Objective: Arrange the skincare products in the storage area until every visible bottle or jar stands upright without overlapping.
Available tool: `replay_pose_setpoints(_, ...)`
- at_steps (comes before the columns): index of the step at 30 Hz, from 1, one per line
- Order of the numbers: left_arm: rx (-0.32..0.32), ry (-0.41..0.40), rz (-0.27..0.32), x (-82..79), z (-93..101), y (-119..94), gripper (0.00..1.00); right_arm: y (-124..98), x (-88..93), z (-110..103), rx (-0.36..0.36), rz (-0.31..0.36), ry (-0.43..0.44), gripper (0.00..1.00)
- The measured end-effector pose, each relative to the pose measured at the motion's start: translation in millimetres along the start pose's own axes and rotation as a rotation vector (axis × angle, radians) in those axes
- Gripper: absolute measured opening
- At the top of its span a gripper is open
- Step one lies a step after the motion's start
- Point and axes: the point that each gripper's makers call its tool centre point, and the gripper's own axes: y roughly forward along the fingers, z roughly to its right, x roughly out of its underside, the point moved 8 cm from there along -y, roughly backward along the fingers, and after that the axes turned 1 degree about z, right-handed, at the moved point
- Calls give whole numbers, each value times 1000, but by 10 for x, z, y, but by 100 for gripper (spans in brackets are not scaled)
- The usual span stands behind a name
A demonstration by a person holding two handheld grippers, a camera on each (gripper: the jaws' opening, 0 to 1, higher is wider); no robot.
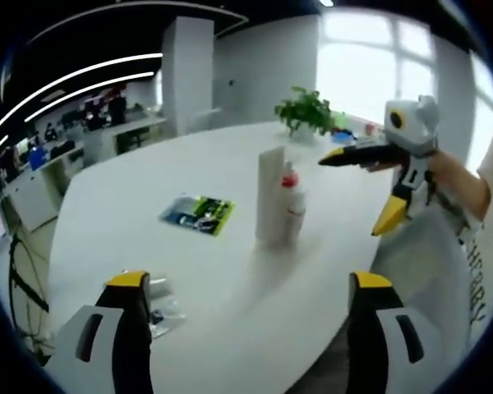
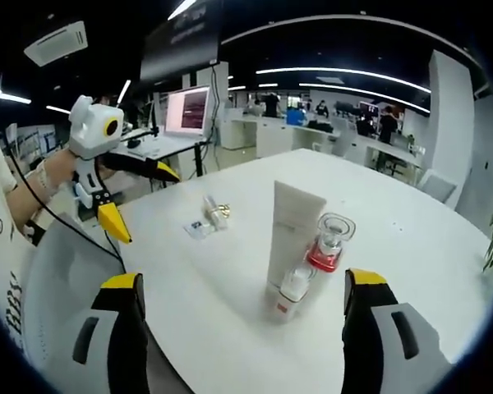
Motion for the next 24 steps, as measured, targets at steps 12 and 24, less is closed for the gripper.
replay_pose_setpoints(12,24,-17,0,18,1,23,99,0,19,-3,-4,-1,17,100)
replay_pose_setpoints(24,22,-5,-31,83,-30,29,99,4,53,-1,-6,-6,36,100)
